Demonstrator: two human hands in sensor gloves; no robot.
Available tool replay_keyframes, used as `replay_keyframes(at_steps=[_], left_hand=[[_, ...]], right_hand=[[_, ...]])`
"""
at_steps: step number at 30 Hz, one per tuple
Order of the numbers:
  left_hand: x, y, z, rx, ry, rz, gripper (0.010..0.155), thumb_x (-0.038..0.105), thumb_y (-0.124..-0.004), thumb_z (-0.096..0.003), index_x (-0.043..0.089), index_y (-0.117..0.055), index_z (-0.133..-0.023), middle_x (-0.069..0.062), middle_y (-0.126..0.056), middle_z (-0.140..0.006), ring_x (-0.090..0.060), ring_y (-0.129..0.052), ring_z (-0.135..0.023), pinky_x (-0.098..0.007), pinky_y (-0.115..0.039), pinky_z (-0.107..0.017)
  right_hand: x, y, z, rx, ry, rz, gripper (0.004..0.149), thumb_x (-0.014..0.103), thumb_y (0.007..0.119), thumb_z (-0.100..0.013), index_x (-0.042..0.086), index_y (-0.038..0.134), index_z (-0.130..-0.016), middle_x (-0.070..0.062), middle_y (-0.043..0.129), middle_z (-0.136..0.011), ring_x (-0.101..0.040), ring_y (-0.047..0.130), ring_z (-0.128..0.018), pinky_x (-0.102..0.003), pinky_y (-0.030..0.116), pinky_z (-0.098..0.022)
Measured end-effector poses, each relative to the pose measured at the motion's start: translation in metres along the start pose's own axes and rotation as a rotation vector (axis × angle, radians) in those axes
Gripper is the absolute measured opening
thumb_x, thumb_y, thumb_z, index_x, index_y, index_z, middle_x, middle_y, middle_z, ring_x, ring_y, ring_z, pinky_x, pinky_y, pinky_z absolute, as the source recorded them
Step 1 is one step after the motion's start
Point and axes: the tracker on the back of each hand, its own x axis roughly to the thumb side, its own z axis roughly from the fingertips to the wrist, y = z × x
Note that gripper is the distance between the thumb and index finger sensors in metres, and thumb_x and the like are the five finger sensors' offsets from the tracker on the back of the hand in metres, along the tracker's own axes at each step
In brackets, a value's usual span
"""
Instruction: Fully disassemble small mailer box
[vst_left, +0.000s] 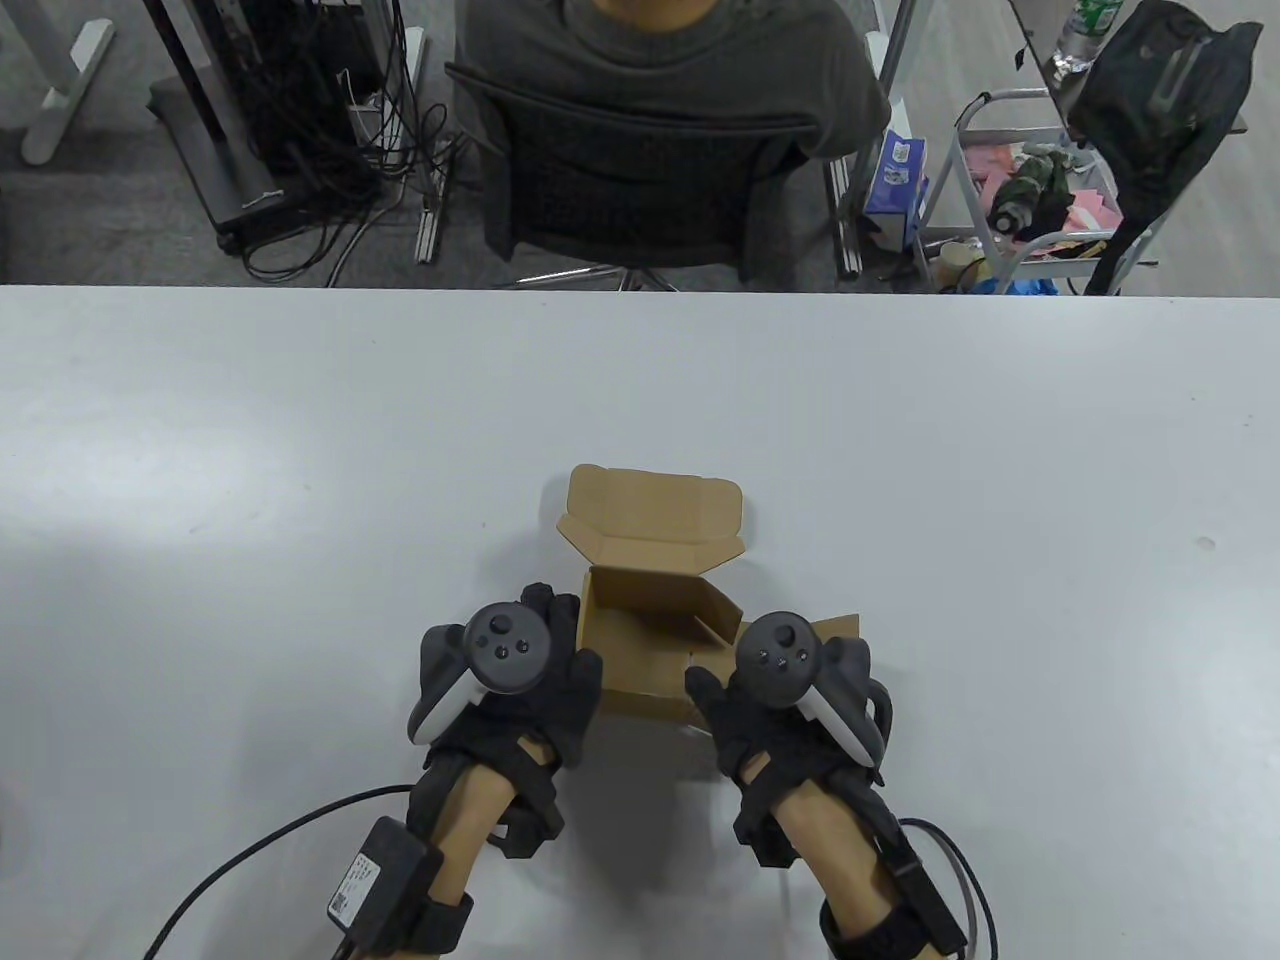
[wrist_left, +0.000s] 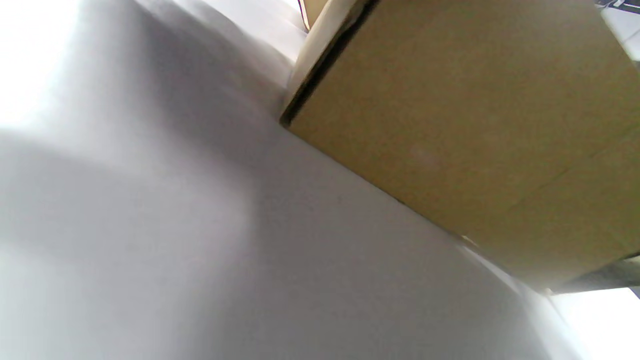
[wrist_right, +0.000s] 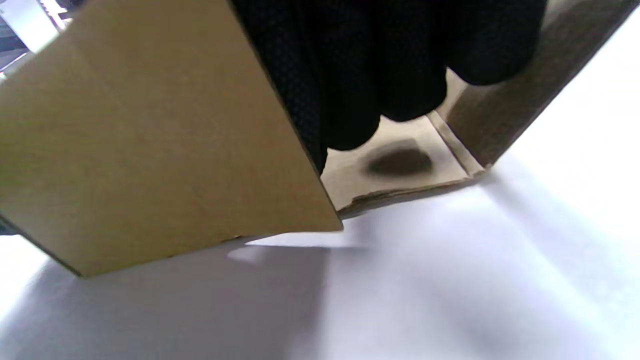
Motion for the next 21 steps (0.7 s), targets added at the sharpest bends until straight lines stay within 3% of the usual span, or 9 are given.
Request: replay_keyframes(at_steps=[6, 9, 14, 16, 21], left_hand=[[-0.001, 0.0, 0.0, -0.006, -0.003, 0.008, 0.081, 0.062, -0.043, -0.0475, 0.014, -0.024, -0.109, -0.016, -0.01, -0.115, -0.047, -0.015, -0.107, -0.066, -0.021, -0.075], [-0.001, 0.001, 0.0, 0.016, -0.001, 0.01, 0.081, 0.062, -0.044, -0.0474, 0.011, -0.029, -0.109, -0.017, -0.015, -0.115, -0.048, -0.019, -0.106, -0.066, -0.022, -0.074], [0.001, 0.005, 0.002, 0.156, 0.013, 0.016, 0.081, 0.062, -0.054, -0.0469, 0.007, -0.051, -0.106, -0.021, -0.038, -0.114, -0.051, -0.038, -0.104, -0.068, -0.031, -0.072], [0.001, 0.005, 0.003, 0.208, 0.026, 0.027, 0.08, 0.063, -0.062, -0.0456, 0.005, -0.065, -0.1, -0.021, -0.051, -0.111, -0.051, -0.049, -0.101, -0.068, -0.037, -0.071], [0.005, 0.01, 0.006, 0.297, 0.032, -0.017, 0.069, 0.057, -0.069, -0.0458, 0.003, -0.084, -0.085, -0.021, -0.075, -0.1, -0.049, -0.069, -0.094, -0.068, -0.049, -0.068]], right_hand=[[-0.011, 0.008, -0.007, 0.137, 0.003, -0.121, 0.072, 0.059, 0.057, -0.04, 0.007, 0.078, -0.085, -0.018, 0.066, -0.1, -0.048, 0.048, -0.097, -0.062, 0.05, -0.068], [-0.01, 0.008, -0.007, 0.145, -0.006, -0.102, 0.07, 0.057, 0.056, -0.041, 0.009, 0.075, -0.088, -0.019, 0.064, -0.101, -0.049, 0.047, -0.097, -0.063, 0.05, -0.067], [-0.01, 0.01, -0.007, 0.153, -0.012, -0.104, 0.069, 0.056, 0.055, -0.041, 0.01, 0.071, -0.09, -0.019, 0.062, -0.101, -0.049, 0.045, -0.096, -0.063, 0.049, -0.067], [-0.01, 0.01, -0.007, 0.155, -0.01, -0.108, 0.069, 0.056, 0.055, -0.041, 0.009, 0.071, -0.09, -0.019, 0.062, -0.101, -0.048, 0.045, -0.096, -0.063, 0.049, -0.066], [-0.01, 0.01, -0.007, 0.152, -0.009, -0.112, 0.07, 0.057, 0.055, -0.041, 0.008, 0.073, -0.088, -0.018, 0.063, -0.099, -0.047, 0.046, -0.095, -0.062, 0.049, -0.066]])
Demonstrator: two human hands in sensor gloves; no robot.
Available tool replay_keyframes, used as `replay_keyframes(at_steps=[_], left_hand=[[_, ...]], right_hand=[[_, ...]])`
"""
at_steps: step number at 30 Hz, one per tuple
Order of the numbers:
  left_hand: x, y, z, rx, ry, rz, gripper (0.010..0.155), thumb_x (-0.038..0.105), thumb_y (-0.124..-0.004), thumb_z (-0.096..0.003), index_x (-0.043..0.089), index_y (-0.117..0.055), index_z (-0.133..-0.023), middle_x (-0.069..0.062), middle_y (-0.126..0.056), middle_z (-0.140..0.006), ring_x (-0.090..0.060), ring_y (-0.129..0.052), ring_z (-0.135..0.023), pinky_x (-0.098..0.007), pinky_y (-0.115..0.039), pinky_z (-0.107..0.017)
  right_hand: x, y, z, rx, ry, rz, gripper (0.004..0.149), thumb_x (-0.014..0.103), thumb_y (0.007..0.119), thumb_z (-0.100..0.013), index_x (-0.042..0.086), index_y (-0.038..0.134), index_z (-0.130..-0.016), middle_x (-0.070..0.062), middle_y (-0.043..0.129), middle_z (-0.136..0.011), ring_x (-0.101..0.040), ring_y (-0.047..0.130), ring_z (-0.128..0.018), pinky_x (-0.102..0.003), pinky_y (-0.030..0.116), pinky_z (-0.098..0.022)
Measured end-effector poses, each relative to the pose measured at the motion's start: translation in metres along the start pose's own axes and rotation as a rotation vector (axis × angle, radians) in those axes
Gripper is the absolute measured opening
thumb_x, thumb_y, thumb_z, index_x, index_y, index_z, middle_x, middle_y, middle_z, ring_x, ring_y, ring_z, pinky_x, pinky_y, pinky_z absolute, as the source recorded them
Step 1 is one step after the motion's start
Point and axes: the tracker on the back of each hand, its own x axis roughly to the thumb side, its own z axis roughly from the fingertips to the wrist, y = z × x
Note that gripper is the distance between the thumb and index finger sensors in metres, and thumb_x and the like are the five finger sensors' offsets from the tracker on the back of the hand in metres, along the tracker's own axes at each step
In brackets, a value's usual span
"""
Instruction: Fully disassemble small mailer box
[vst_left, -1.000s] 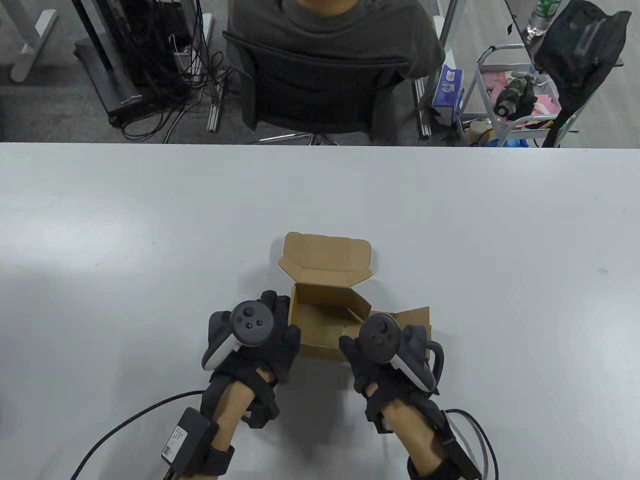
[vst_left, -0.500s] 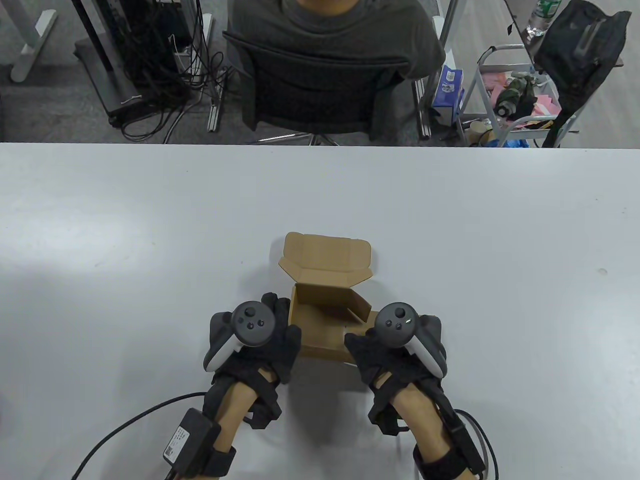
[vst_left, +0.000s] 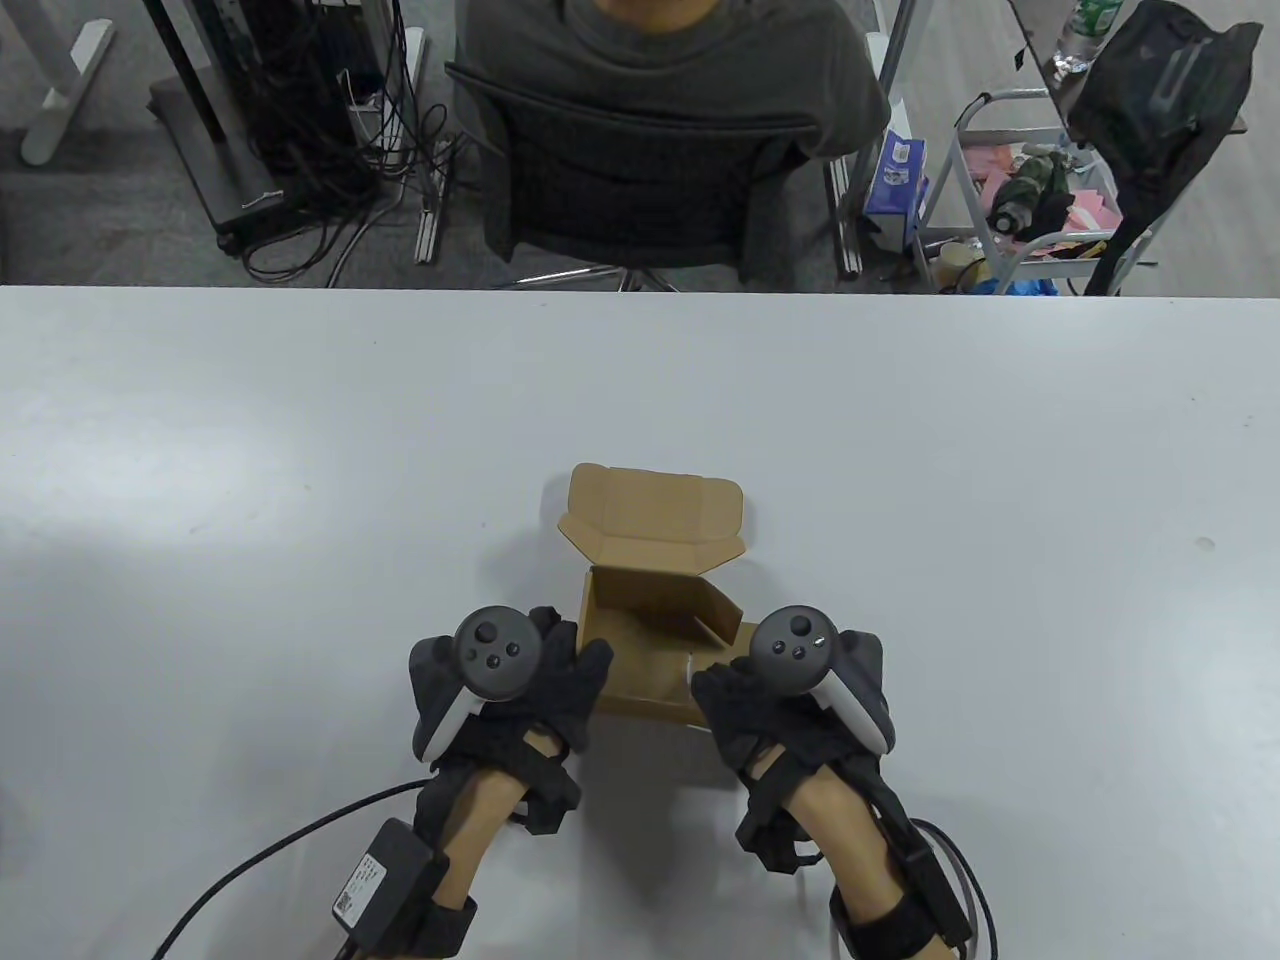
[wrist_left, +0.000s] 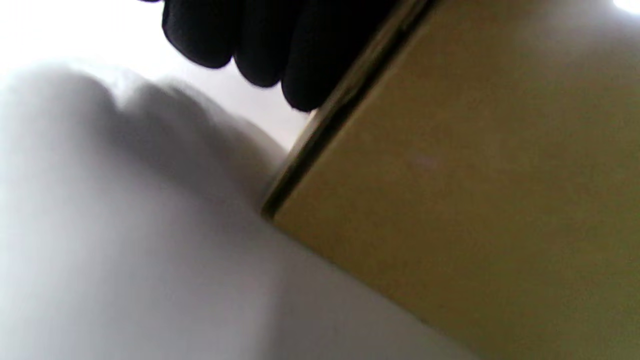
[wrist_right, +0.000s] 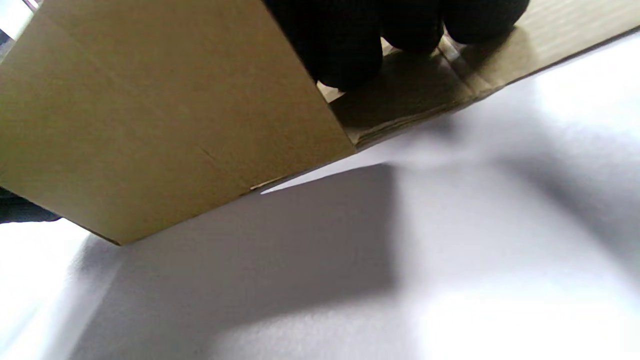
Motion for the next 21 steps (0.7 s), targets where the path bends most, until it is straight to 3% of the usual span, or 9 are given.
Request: replay_keyframes(at_steps=[15, 21], left_hand=[[-0.006, 0.001, -0.002, -0.05, -0.008, 0.093, 0.069, 0.05, -0.056, -0.0477, -0.001, -0.084, -0.086, -0.019, -0.072, -0.102, -0.05, -0.064, -0.096, -0.069, -0.046, -0.069], [-0.012, 0.002, -0.004, -0.097, -0.007, 0.142, 0.07, 0.051, -0.056, -0.0479, -0.001, -0.081, -0.088, -0.019, -0.069, -0.104, -0.05, -0.062, -0.097, -0.069, -0.045, -0.07]], right_hand=[[0.0, 0.0, 0.0, 0.008, 0.004, -0.011, 0.071, 0.058, 0.055, -0.041, 0.008, 0.073, -0.088, -0.018, 0.062, -0.098, -0.046, 0.045, -0.094, -0.061, 0.048, -0.066], [-0.002, -0.001, 0.0, 0.011, 0.006, -0.023, 0.071, 0.058, 0.054, -0.041, 0.008, 0.074, -0.088, -0.017, 0.062, -0.098, -0.045, 0.045, -0.095, -0.061, 0.047, -0.066]])
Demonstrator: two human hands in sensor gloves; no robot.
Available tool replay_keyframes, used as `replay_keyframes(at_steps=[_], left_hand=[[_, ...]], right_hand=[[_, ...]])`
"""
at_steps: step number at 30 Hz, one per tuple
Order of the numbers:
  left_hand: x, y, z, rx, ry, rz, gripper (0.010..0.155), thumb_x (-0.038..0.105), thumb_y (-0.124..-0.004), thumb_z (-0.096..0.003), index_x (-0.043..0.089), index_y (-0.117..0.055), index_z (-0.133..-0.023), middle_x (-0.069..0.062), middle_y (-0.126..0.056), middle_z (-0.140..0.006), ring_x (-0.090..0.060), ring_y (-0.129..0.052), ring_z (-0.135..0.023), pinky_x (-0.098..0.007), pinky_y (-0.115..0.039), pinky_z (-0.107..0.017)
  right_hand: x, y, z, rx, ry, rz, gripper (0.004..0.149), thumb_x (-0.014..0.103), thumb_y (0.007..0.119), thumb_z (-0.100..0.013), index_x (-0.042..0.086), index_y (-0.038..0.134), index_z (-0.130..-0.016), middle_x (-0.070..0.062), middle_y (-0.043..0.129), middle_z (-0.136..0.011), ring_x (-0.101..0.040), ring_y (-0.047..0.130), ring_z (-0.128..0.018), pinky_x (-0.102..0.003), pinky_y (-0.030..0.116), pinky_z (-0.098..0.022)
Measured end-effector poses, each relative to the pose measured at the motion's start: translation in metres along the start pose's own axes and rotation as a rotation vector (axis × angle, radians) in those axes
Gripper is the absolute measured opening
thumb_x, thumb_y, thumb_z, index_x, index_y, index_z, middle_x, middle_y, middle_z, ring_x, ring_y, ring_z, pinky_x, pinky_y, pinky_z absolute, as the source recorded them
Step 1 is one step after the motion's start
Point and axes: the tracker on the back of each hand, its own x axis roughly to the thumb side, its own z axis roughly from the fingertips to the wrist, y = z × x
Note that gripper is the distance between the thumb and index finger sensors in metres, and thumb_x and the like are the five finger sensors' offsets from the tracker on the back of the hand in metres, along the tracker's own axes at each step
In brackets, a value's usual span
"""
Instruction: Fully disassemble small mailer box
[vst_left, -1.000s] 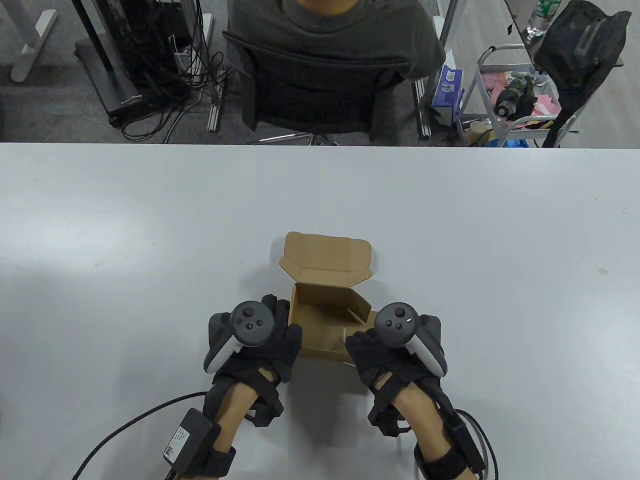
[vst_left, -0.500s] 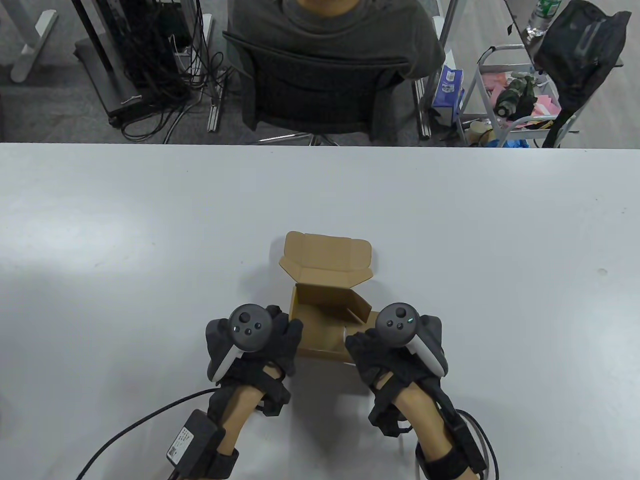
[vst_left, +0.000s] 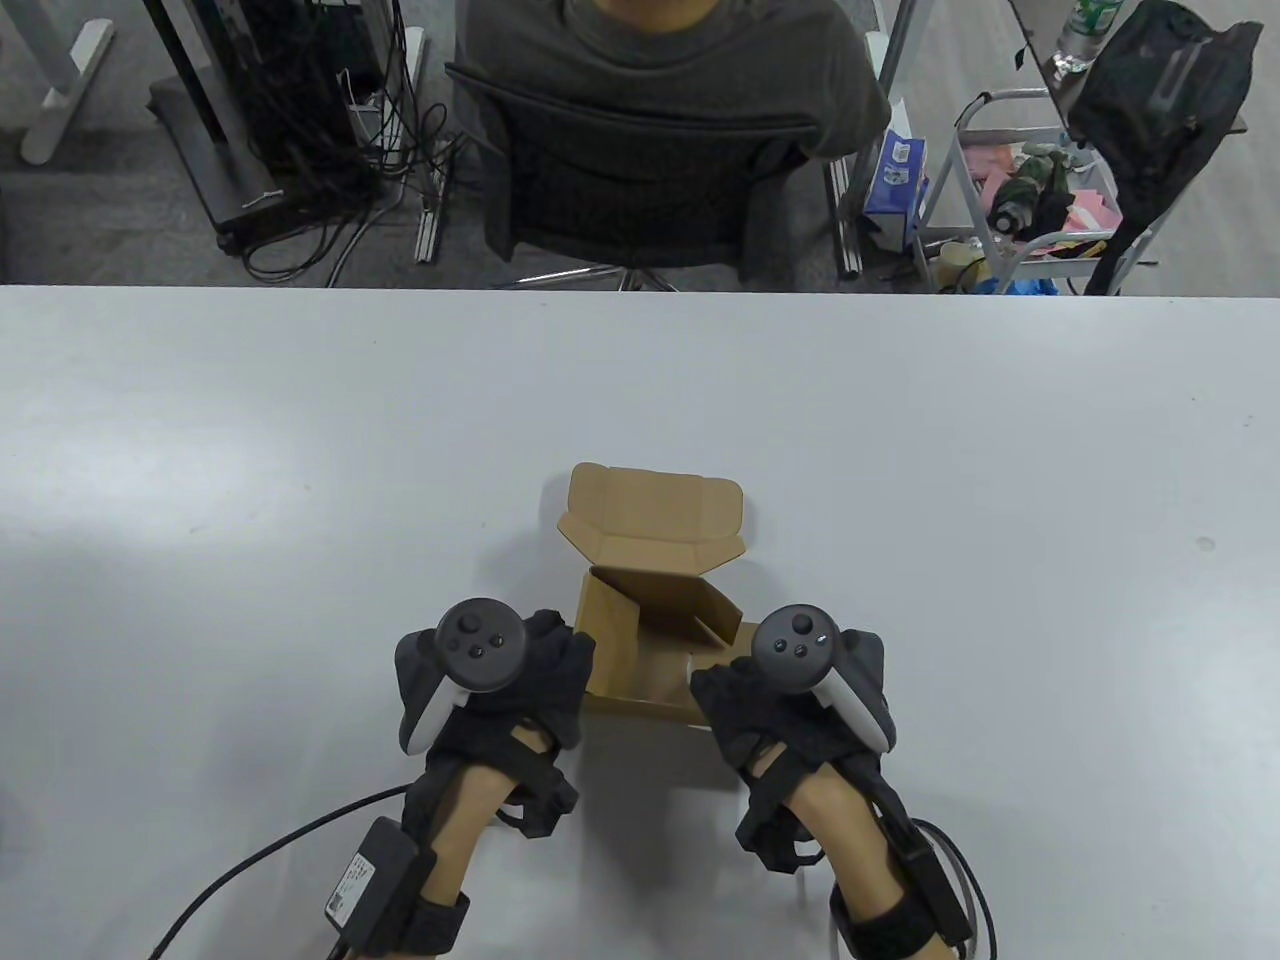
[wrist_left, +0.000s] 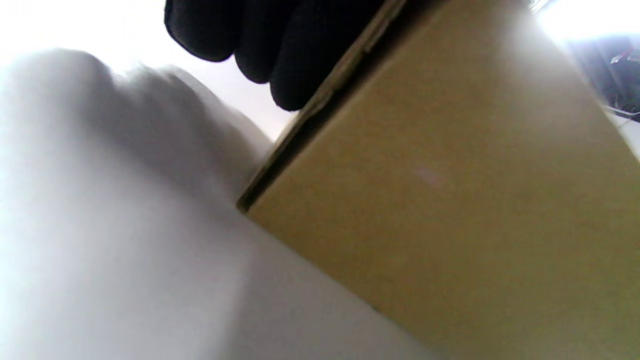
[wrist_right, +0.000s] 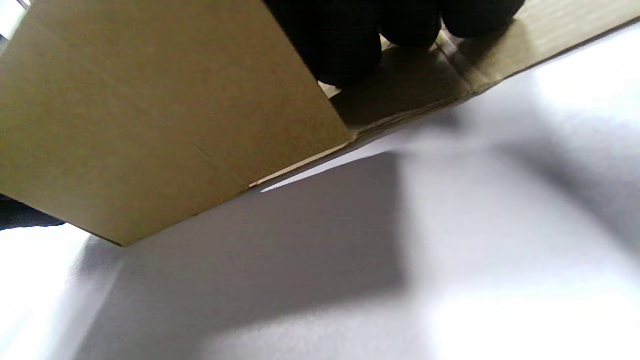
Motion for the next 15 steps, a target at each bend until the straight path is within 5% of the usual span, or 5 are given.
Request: replay_keyframes(at_steps=[15], left_hand=[[-0.009, 0.005, 0.0, -0.076, 0.021, 0.111, 0.071, 0.051, -0.055, -0.0485, 0.002, -0.078, -0.093, -0.017, -0.062, -0.109, -0.052, -0.052, -0.101, -0.069, -0.038, -0.071]], right_hand=[[-0.018, -0.006, -0.005, 0.092, 0.035, -0.102, 0.064, 0.057, 0.056, -0.041, 0.018, 0.073, -0.089, -0.002, 0.058, -0.102, -0.029, 0.038, -0.097, -0.05, 0.04, -0.069]])
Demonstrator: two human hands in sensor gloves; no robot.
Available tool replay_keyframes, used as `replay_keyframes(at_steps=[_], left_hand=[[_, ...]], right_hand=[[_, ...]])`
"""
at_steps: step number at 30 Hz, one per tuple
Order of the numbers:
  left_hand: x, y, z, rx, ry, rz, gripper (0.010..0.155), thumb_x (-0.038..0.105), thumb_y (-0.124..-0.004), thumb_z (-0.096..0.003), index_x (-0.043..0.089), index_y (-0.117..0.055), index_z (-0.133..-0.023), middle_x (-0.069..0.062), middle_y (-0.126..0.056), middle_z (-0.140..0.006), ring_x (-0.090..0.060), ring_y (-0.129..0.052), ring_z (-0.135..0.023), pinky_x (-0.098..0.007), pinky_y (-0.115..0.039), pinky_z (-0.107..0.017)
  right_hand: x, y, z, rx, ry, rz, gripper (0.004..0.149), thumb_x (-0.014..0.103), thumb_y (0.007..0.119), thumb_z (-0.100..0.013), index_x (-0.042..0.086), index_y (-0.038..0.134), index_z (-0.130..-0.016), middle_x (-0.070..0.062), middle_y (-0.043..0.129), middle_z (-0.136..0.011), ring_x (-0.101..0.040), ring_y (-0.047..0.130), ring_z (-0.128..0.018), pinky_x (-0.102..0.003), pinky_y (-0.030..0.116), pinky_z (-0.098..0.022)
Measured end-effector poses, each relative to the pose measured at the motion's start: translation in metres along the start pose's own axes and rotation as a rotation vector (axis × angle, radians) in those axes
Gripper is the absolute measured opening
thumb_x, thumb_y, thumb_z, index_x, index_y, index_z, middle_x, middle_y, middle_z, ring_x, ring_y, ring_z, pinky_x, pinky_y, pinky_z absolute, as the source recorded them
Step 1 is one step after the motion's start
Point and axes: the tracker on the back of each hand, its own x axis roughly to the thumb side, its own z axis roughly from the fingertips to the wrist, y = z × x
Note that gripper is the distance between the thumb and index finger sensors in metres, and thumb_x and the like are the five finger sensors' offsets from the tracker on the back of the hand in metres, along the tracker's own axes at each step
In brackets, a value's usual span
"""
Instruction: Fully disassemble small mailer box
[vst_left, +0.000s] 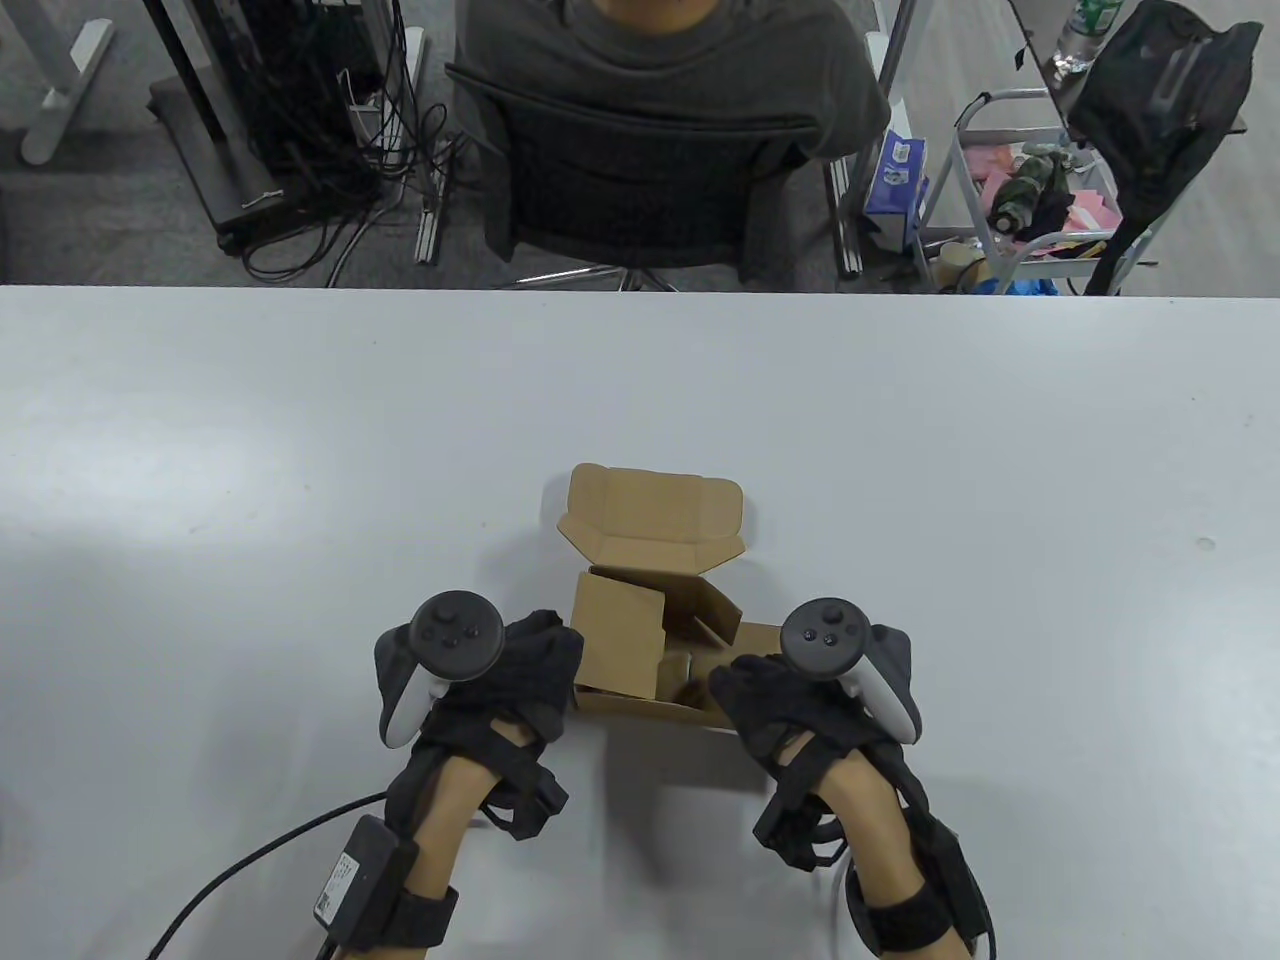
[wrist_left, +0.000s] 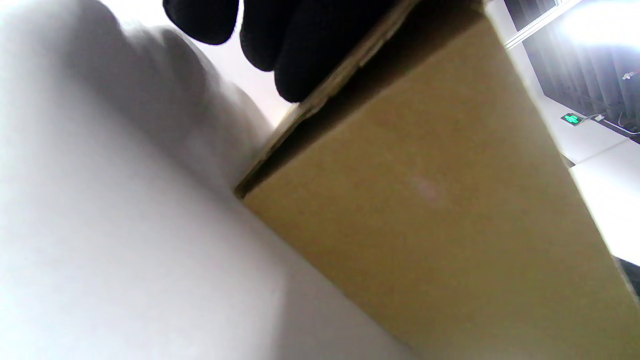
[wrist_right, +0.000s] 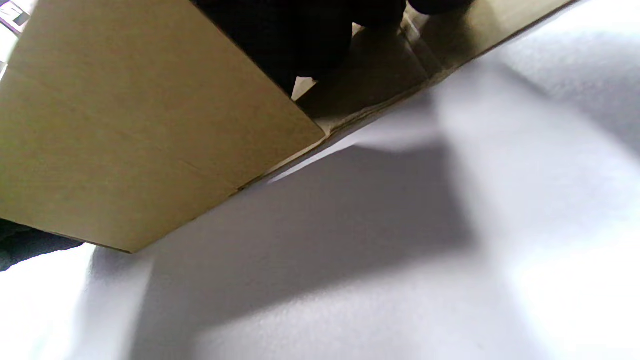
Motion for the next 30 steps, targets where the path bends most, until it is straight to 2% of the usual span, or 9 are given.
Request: replay_keyframes(at_steps=[3, 6, 7, 9, 11, 13, 16, 22, 30], left_hand=[[0.013, 0.005, 0.007, 0.116, -0.045, -0.094, 0.069, 0.052, -0.059, -0.0484, 0.01, -0.067, -0.103, -0.016, -0.047, -0.114, -0.053, -0.044, -0.103, -0.07, -0.033, -0.072], [0.045, 0.01, 0.022, 0.299, -0.262, -0.315, 0.07, 0.059, -0.058, -0.0467, 0.021, -0.061, -0.106, -0.006, -0.043, -0.118, -0.051, -0.04, -0.105, -0.069, -0.035, -0.072], [0.054, 0.01, 0.025, 0.306, -0.33, -0.358, 0.068, 0.061, -0.058, -0.0469, 0.026, -0.065, -0.105, -0.002, -0.044, -0.119, -0.049, -0.039, -0.106, -0.068, -0.035, -0.072], [0.076, 0.0, 0.029, 0.226, -0.476, -0.422, 0.066, 0.062, -0.058, -0.0468, 0.027, -0.075, -0.1, 0.005, -0.049, -0.119, -0.045, -0.037, -0.109, -0.067, -0.032, -0.074], [0.095, -0.017, 0.026, 0.073, -0.536, -0.478, 0.064, 0.061, -0.059, -0.0464, 0.026, -0.082, -0.095, 0.009, -0.052, -0.119, -0.042, -0.033, -0.112, -0.066, -0.029, -0.077], [0.103, -0.032, 0.017, -0.064, -0.534, -0.578, 0.064, 0.061, -0.059, -0.0462, 0.025, -0.086, -0.091, 0.012, -0.051, -0.118, -0.038, -0.028, -0.113, -0.065, -0.025, -0.078], [0.106, -0.049, 0.004, -0.196, -0.433, -0.721, 0.067, 0.063, -0.056, -0.0456, 0.024, -0.088, -0.089, 0.017, -0.044, -0.119, -0.034, -0.019, -0.114, -0.063, -0.021, -0.079], [0.099, -0.06, -0.01, -0.215, -0.397, -0.761, 0.07, 0.063, -0.055, -0.0439, 0.019, -0.093, -0.082, 0.017, -0.049, -0.117, -0.034, -0.023, -0.114, -0.062, -0.021, -0.079], [0.088, -0.021, 0.005, -0.07, -0.443, -0.6, 0.071, 0.063, -0.056, -0.0438, 0.018, -0.089, -0.086, 0.009, -0.061, -0.114, -0.039, -0.036, -0.112, -0.065, -0.026, -0.078]], right_hand=[[0.0, 0.0, 0.0, -0.001, 0.002, 0.0, 0.064, 0.057, 0.056, -0.041, 0.018, 0.073, -0.089, -0.002, 0.058, -0.102, -0.029, 0.038, -0.097, -0.05, 0.04, -0.069], [-0.001, -0.001, 0.0, 0.004, 0.004, -0.012, 0.064, 0.057, 0.057, -0.041, 0.018, 0.074, -0.089, -0.002, 0.059, -0.102, -0.028, 0.038, -0.097, -0.05, 0.04, -0.069], [-0.001, -0.001, 0.0, 0.007, 0.004, -0.014, 0.064, 0.057, 0.057, -0.041, 0.018, 0.074, -0.089, -0.002, 0.058, -0.102, -0.028, 0.038, -0.097, -0.049, 0.04, -0.069], [-0.002, -0.002, -0.001, 0.011, 0.003, -0.021, 0.064, 0.056, 0.057, -0.041, 0.019, 0.074, -0.089, -0.002, 0.059, -0.101, -0.027, 0.038, -0.097, -0.049, 0.04, -0.069], [-0.004, -0.003, -0.001, 0.018, 0.002, -0.033, 0.063, 0.056, 0.057, -0.041, 0.019, 0.074, -0.089, -0.001, 0.059, -0.102, -0.026, 0.038, -0.097, -0.048, 0.04, -0.069], [-0.006, -0.004, -0.002, 0.025, 0.002, -0.043, 0.063, 0.056, 0.057, -0.041, 0.019, 0.074, -0.089, -0.001, 0.059, -0.101, -0.026, 0.038, -0.097, -0.048, 0.039, -0.069], [-0.009, -0.005, -0.004, 0.045, 0.004, -0.064, 0.062, 0.056, 0.058, -0.041, 0.021, 0.074, -0.089, 0.001, 0.058, -0.101, -0.024, 0.037, -0.097, -0.046, 0.038, -0.069], [-0.009, -0.005, -0.004, 0.062, 0.006, -0.04, 0.061, 0.056, 0.058, -0.041, 0.023, 0.073, -0.09, 0.004, 0.056, -0.102, -0.021, 0.035, -0.097, -0.044, 0.037, -0.07], [-0.009, -0.005, -0.004, 0.062, 0.006, -0.039, 0.061, 0.056, 0.058, -0.041, 0.023, 0.073, -0.09, 0.004, 0.056, -0.102, -0.021, 0.035, -0.097, -0.044, 0.038, -0.069]])
